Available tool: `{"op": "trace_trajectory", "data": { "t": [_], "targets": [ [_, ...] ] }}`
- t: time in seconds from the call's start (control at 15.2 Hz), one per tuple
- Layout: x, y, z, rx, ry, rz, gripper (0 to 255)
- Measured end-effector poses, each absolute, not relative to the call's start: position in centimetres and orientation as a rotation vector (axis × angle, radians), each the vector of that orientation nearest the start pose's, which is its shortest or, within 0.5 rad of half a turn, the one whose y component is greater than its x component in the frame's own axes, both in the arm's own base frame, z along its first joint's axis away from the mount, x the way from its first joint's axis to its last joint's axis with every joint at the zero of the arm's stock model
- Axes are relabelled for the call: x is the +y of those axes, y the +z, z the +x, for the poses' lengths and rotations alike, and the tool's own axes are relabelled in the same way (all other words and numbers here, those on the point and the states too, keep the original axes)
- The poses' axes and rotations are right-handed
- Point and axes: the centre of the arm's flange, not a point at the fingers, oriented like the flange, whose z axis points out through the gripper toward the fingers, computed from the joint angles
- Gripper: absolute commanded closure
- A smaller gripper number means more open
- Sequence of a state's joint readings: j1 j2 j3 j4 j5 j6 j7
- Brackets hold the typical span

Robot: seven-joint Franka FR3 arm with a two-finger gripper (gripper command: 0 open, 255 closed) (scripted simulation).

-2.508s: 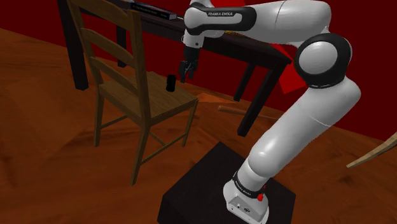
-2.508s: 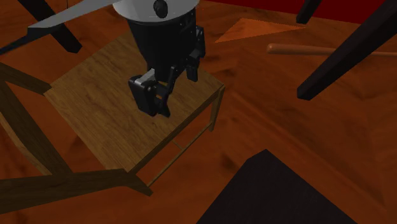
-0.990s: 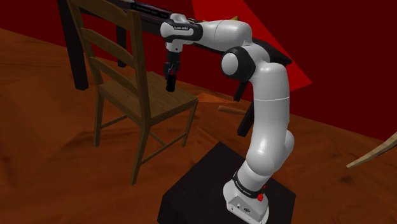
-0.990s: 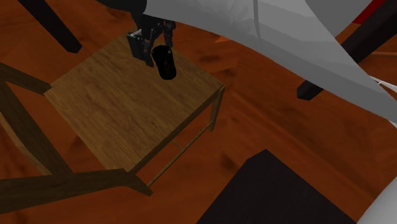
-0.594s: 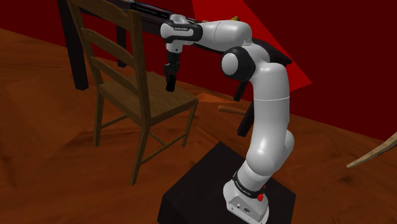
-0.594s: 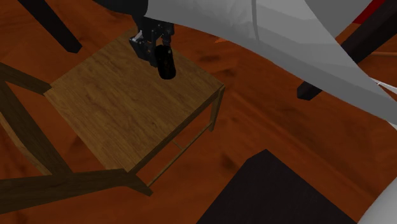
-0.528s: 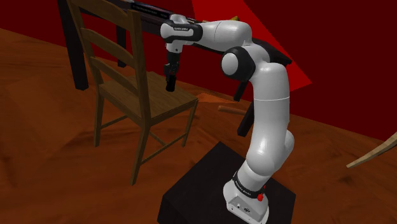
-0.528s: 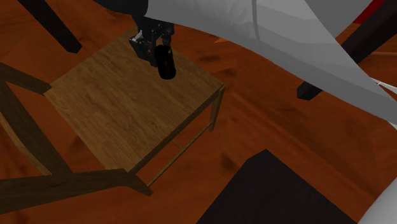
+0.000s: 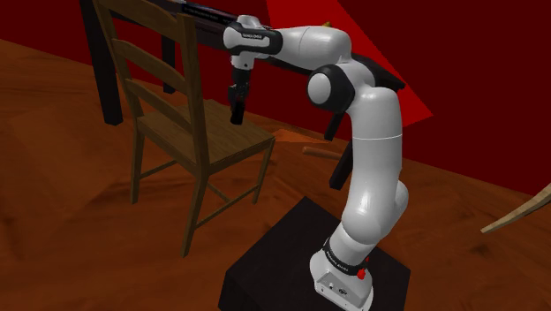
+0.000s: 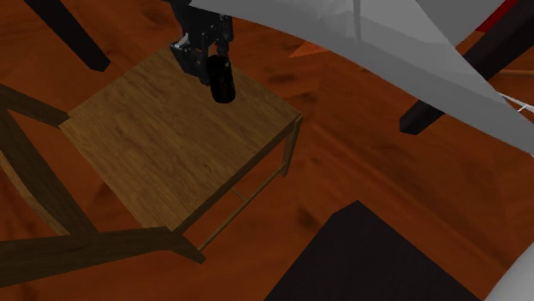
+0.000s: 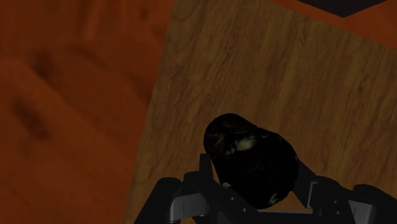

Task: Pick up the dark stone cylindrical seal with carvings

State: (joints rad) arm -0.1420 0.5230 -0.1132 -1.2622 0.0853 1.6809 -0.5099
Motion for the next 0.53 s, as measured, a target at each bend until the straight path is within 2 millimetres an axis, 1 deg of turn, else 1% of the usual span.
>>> {"op": "trace_trajectory", "data": {
  "t": [0.53],
  "targets": [
    [-15.2,49.2,68.1,-0.388,0.129,-3.051,255]
  ]
}}
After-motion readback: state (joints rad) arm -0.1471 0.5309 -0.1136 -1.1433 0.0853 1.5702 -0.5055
